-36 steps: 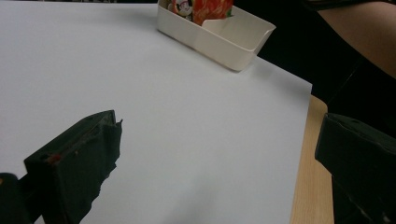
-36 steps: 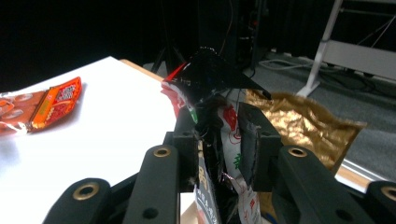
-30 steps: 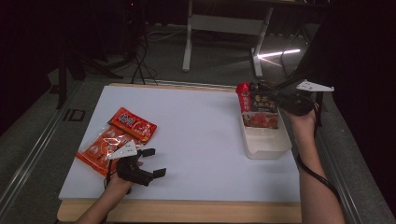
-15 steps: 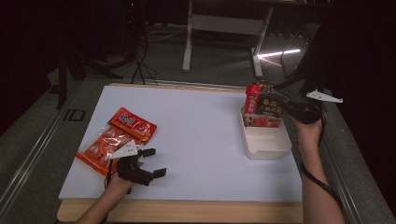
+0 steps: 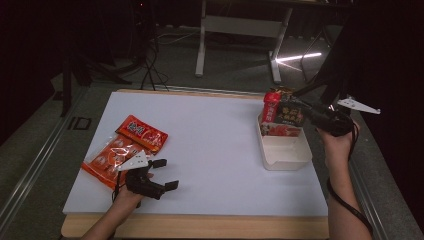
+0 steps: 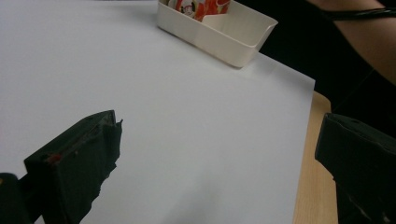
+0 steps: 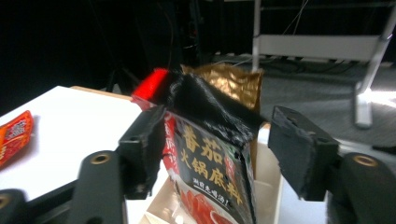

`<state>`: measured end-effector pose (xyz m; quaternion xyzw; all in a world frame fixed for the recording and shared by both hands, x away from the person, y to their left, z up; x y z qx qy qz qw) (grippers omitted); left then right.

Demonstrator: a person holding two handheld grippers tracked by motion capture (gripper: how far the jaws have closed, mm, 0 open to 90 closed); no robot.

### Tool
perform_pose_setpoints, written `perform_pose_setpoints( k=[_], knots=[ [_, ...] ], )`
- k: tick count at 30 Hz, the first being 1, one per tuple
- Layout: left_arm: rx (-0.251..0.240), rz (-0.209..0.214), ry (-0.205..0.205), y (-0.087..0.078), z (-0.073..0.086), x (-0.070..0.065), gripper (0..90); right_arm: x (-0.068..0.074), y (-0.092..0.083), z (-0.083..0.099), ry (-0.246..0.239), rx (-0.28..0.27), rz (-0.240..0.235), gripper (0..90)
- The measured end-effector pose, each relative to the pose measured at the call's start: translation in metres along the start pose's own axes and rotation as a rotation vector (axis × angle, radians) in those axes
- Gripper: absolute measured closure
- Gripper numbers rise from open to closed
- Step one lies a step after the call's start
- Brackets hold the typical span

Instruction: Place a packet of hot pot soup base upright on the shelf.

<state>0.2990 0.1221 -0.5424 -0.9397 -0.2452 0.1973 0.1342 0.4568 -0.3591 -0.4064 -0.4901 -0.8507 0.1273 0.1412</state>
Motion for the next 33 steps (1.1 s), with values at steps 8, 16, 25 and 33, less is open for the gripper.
perform_pose_setpoints(
  k=[8, 16, 25, 33],
  knots=[
    [-0.028, -0.019, -0.005, -0.005, -0.005, 0.003, 0.4, 0.034, -0.022, -0.011, -0.039, -0.042, -0.018, 12.9],
    [-0.009, -0.016, -0.032, -0.011, -0.009, 0.002, 0.4, 0.078, -0.029, 0.008, -0.083, -0.02, -0.114, 11.2],
    [0.092, -0.034, 0.027, -0.008, -0.006, -0.007, 0.4, 0.118, -0.032, 0.029, -0.096, 0.003, -0.219, 13.9],
    [0.111, -0.047, 0.062, -0.014, -0.01, -0.007, 0.5, 0.15, -0.034, 0.04, -0.112, 0.011, -0.278, 13.9]
  ],
)
Point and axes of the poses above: each handheld gripper's, and its own axes: y roughly forward along the jaws, z roughly out of its underside, x roughly to its left, the point moved 6 cm from there along y, roughly forward along the jaws, and after that the axes turned 2 degrees about x, right-handed, at the moved point
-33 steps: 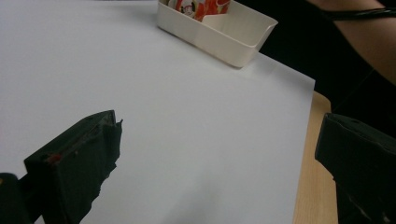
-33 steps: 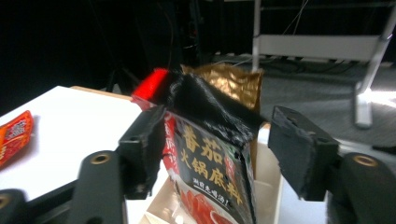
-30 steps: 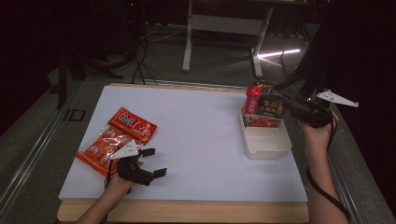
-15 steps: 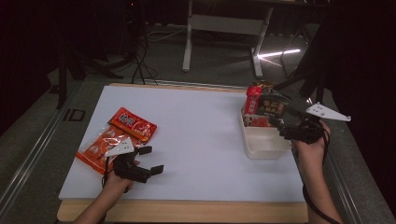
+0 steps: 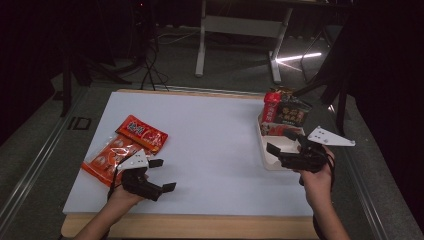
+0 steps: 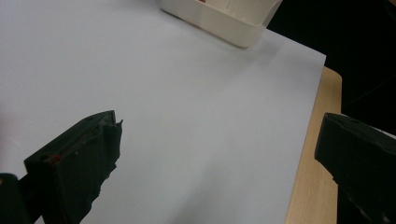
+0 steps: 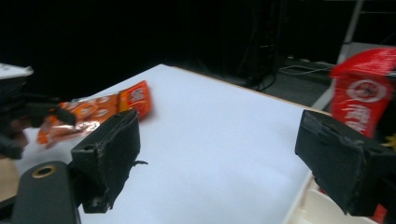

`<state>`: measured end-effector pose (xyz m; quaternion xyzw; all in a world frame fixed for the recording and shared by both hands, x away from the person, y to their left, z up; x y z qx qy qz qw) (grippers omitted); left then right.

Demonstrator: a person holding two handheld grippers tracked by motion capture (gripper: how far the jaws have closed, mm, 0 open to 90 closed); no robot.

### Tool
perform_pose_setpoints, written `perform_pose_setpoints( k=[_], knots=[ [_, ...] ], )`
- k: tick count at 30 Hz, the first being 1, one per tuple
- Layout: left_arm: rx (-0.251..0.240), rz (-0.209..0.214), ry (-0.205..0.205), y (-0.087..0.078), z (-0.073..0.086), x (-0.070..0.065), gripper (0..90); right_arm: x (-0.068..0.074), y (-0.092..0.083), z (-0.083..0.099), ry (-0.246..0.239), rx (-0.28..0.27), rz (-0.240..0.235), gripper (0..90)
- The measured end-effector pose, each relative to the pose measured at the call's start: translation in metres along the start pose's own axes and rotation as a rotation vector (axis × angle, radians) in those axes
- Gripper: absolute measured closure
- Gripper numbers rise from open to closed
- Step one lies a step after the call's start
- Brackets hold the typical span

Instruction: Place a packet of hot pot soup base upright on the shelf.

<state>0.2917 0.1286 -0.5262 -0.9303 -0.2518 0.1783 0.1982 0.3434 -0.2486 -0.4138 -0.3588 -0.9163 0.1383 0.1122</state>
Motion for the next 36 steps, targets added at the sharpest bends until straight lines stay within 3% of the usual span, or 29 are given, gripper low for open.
perform_pose_setpoints(
  k=[4, 6, 9, 11, 16, 19, 24, 27, 28, 34, 36],
  knots=[
    [-0.007, -0.025, 0.013, -0.011, -0.003, 0.004, 5.6, 0.013, 0.001, 0.005, -0.001, 0.006, -0.023, 13.9],
    [-0.03, -0.051, 0.018, -0.019, -0.004, 0.009, 15.6, 0.018, 0.002, 0.007, -0.011, 0.01, -0.028, 13.9],
    [-0.038, -0.09, 0.003, -0.03, -0.004, 0.018, 22.9, 0.025, 0.001, 0.01, -0.018, 0.01, -0.043, 13.9],
    [-0.049, -0.106, -0.018, -0.037, -0.002, 0.025, 29.6, 0.028, 0.0, 0.011, -0.029, 0.009, -0.038, 14.1],
    [-0.05, -0.221, -0.065, -0.056, 0.004, 0.045, 38.2, 0.037, -0.001, 0.015, -0.035, 0.01, -0.054, 14.5],
    [-0.053, -0.266, -0.101, -0.071, 0.009, 0.06, 50.6, 0.04, -0.002, 0.019, -0.039, 0.019, -0.055, 14.5],
    [-0.039, -0.372, -0.157, -0.092, 0.017, 0.084, 62.3, 0.047, -0.002, 0.025, -0.044, 0.028, -0.079, 14.5],
    [-0.026, -0.401, -0.163, -0.098, 0.022, 0.092, 68.7, 0.048, -0.001, 0.028, -0.051, 0.038, -0.08, 14.5],
    [-0.007, -0.429, -0.181, -0.104, 0.028, 0.1, 71.8, 0.048, -0.001, 0.029, -0.049, 0.037, -0.083, 14.5],
    [0.055, -0.515, -0.203, -0.115, 0.046, 0.123, 88.8, 0.05, 0.002, 0.033, -0.055, 0.051, -0.091, 14.6],
    [0.074, -0.54, -0.214, -0.119, 0.052, 0.131, 90.0, 0.05, 0.002, 0.033, -0.053, 0.048, -0.094, 14.6]
  ],
)
Point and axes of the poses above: each handheld gripper's, and its own axes: y roughly forward along the jaws, z roughly out of its underside, x roughly to its left, the point moved 6 cm from there along y, roughly forward along the jaws, and after that the axes turned 2 degrees about x, right-handed, at the moved point
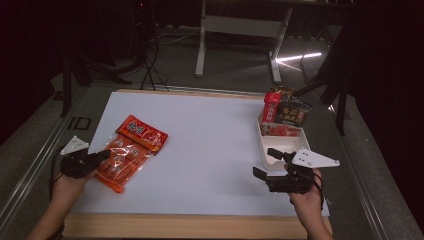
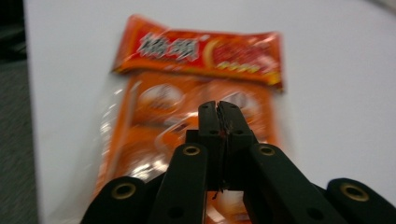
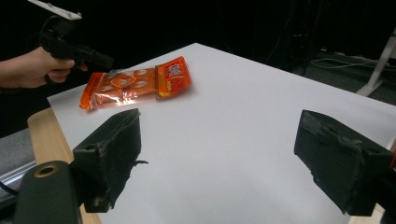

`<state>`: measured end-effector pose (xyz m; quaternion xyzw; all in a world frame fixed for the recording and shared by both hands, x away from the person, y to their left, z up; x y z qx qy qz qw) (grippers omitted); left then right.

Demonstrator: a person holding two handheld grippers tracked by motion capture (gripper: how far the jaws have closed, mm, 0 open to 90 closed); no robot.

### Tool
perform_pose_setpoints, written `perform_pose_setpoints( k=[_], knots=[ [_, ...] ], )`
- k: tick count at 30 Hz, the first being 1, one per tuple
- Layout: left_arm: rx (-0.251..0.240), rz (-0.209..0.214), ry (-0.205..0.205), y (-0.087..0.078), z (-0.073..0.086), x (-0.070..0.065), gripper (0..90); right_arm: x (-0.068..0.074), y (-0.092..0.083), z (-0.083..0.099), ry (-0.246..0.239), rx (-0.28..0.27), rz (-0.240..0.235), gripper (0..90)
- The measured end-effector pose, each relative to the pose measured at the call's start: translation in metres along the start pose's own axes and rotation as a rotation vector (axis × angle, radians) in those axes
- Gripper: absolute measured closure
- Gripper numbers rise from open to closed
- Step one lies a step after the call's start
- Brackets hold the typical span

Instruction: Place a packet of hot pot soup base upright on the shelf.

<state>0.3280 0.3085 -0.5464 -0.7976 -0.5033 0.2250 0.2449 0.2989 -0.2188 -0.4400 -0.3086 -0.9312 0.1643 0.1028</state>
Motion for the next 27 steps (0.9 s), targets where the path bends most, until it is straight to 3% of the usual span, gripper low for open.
perform_pose_setpoints(
  k=[8, 12, 16, 21, 27],
  knots=[
    [0.089, -0.101, 0.008, 0.01, 0.008, 0.037, 90.0, -0.002, 0.0, 0.001, 0.003, -0.002, 0.0, 14.6],
    [0.135, -0.109, -0.007, 0.019, 0.012, 0.053, 90.0, -0.002, 0.0, 0.002, 0.004, -0.002, -0.001, 14.6],
    [0.189, -0.119, 0.026, 0.027, 0.019, 0.058, 90.0, -0.002, 0.001, 0.002, -0.002, 0.002, -0.002, 14.6],
    [0.211, -0.111, 0.078, 0.03, 0.018, 0.055, 90.0, -0.002, 0.001, 0.002, -0.005, 0.003, 0.0, 14.6],
    [0.227, -0.089, 0.072, 0.031, 0.015, 0.049, 90.0, -0.003, 0.001, 0.004, 0.006, 0.008, -0.003, 14.6]
  ],
)
Point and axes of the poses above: each handheld gripper's, and its own axes: y roughly forward along the jaws, z roughly out of its underside, x roughly to its left, the point moved 6 cm from there along y, roughly forward along the jaws, and after that the axes turned 2 degrees about x, right-handed, at the moved point
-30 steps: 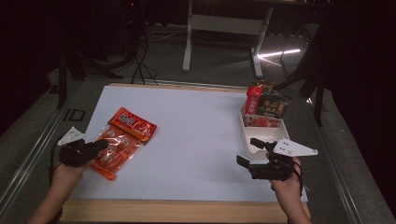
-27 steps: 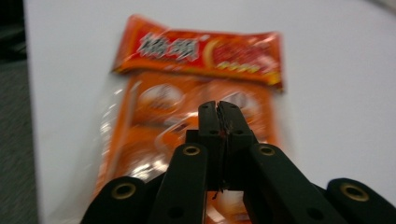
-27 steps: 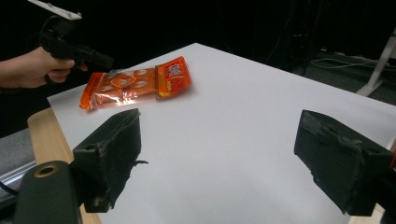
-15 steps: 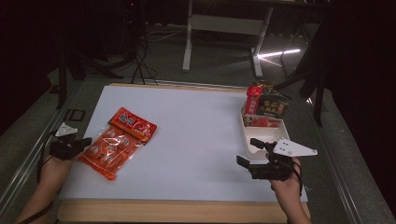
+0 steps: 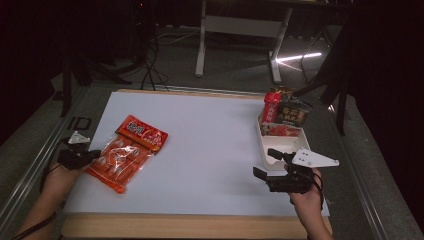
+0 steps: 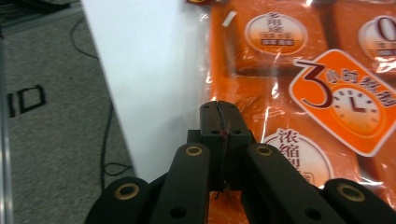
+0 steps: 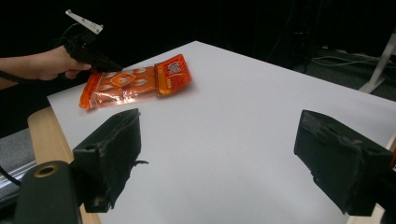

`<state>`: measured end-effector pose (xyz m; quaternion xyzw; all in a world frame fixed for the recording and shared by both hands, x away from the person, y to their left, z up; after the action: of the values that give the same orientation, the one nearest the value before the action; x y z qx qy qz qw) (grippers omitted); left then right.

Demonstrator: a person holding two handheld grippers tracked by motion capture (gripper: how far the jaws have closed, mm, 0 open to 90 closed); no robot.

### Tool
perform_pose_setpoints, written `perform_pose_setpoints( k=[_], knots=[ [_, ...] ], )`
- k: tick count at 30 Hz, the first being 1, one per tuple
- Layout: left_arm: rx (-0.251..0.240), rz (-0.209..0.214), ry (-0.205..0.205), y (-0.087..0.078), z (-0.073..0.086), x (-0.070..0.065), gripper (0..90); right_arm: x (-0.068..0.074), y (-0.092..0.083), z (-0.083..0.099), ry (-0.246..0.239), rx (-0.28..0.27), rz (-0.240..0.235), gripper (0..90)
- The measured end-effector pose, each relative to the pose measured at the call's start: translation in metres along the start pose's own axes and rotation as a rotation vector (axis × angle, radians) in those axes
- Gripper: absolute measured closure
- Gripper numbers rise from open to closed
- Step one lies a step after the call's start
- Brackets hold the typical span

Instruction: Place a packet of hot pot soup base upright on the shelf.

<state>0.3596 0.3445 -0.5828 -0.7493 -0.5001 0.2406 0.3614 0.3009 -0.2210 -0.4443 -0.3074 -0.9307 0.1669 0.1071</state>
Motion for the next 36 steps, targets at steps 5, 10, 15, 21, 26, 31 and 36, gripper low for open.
perform_pose_setpoints(
  k=[5, 10, 15, 21, 26, 31, 36],
  knots=[
    [0.019, 0.049, 0.011, -0.001, 0.0, -0.013, 90.0, 0.0, 0.0, 0.0, 0.002, -0.001, -0.001, 14.6],
    [0.041, 0.109, 0.035, -0.001, -0.002, -0.036, 90.0, 0.001, 0.0, -0.001, -0.002, -0.001, -0.006, 14.6],
    [0.055, 0.163, 0.076, 0.001, -0.005, -0.063, 90.0, 0.001, 0.0, 0.0, -0.003, 0.001, -0.004, 14.6],
    [0.063, 0.215, 0.073, 0.002, -0.008, -0.079, 90.0, 0.002, 0.0, 0.0, -0.002, 0.0, -0.007, 14.6],
    [0.058, 0.226, 0.088, 0.002, -0.009, -0.081, 90.0, 0.001, 0.0, 0.0, -0.005, 0.001, -0.003, 14.6],
    [0.014, 0.126, 0.056, 0.007, -0.017, -0.072, 90.0, 0.001, 0.0, 0.001, -0.005, 0.004, -0.002, 14.6],
    [0.002, 0.089, 0.022, 0.017, -0.025, -0.063, 90.0, 0.002, -0.001, 0.0, -0.006, 0.001, -0.004, 14.6]
  ],
)
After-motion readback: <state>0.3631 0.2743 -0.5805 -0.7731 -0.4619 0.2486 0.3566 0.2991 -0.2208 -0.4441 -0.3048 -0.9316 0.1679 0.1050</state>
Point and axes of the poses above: each handheld gripper's, and its own axes: y roughly forward along the jaws, z roughly out of its underside, x roughly to its left, the point moved 6 cm from there along y, roughly forward along the jaws, and after that the axes turned 2 degrees about x, right-handed, at the moved point
